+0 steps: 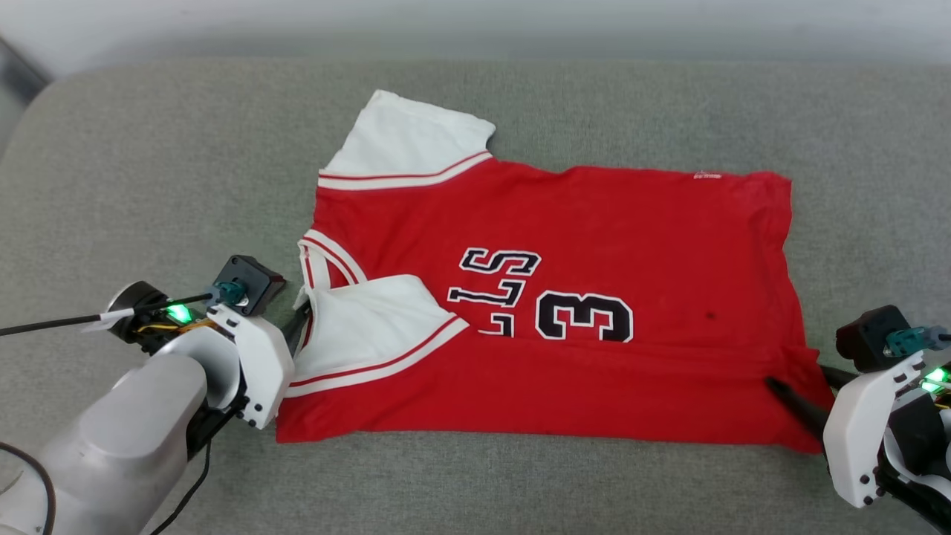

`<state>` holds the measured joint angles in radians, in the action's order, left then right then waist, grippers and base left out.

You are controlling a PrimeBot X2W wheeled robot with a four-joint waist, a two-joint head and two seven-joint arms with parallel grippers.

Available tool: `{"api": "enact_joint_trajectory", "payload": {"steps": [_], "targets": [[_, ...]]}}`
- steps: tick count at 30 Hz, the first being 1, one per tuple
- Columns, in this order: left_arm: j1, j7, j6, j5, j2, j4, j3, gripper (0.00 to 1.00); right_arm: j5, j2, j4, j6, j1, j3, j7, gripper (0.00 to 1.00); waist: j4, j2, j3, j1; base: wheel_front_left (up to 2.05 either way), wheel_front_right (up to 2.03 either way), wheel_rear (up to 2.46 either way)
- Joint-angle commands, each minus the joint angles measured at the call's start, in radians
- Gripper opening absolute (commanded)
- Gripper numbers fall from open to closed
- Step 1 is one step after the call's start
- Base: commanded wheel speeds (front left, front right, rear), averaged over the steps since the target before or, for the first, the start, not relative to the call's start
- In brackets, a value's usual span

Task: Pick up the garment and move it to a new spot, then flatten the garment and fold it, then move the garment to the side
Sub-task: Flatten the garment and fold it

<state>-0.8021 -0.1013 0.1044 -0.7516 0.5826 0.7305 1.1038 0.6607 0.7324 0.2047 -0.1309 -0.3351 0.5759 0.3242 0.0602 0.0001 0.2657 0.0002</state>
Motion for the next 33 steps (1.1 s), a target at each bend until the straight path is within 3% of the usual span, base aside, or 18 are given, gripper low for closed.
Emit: {"api": "enact_joint_trajectory", "payload": {"steps": [1,8,12,24,28,33], "targets": [[-0.003,-0.008,0.004,-0.003,-0.003,0.013,0.004,1.00,0.008,-0.006,0.003,0.000,0.002,0.005,-0.012,1.00,0.007,-0.0001,-0.038,-0.0002,0.00,0.00,0.00],[-0.063,0.077,0.018,-0.019,0.026,-0.008,0.026,1.00,0.020,0.002,-0.001,0.001,0.044,0.001,-0.051,1.00,0.029,-0.0001,-0.130,-0.0002,0.00,0.00,0.00],[-0.106,0.231,0.022,-0.054,0.058,-0.070,0.042,1.00,0.018,-0.001,-0.005,0.001,0.065,-0.008,-0.056,1.00,0.039,-0.0001,-0.160,-0.0002,0.00,0.00,0.00],[-0.192,0.859,0.024,-0.298,0.105,-0.283,0.108,1.00,-0.009,-0.029,-0.035,0.001,0.067,-0.015,-0.027,1.00,0.028,-0.0001,-0.160,-0.0002,0.00,0.00,0.00],[-0.174,0.978,0.004,-0.327,0.107,-0.302,0.128,1.00,-0.017,-0.037,-0.045,0.001,0.052,-0.006,-0.017,1.00,0.011,-0.0001,-0.146,-0.0002,0.00,0.00,0.00],[-0.136,1.039,-0.018,-0.338,0.103,-0.303,0.142,1.00,-0.021,-0.043,-0.047,0.001,0.039,0.006,-0.008,1.00,-0.012,-0.0001,-0.122,-0.0002,0.00,0.00,0.00]]}}
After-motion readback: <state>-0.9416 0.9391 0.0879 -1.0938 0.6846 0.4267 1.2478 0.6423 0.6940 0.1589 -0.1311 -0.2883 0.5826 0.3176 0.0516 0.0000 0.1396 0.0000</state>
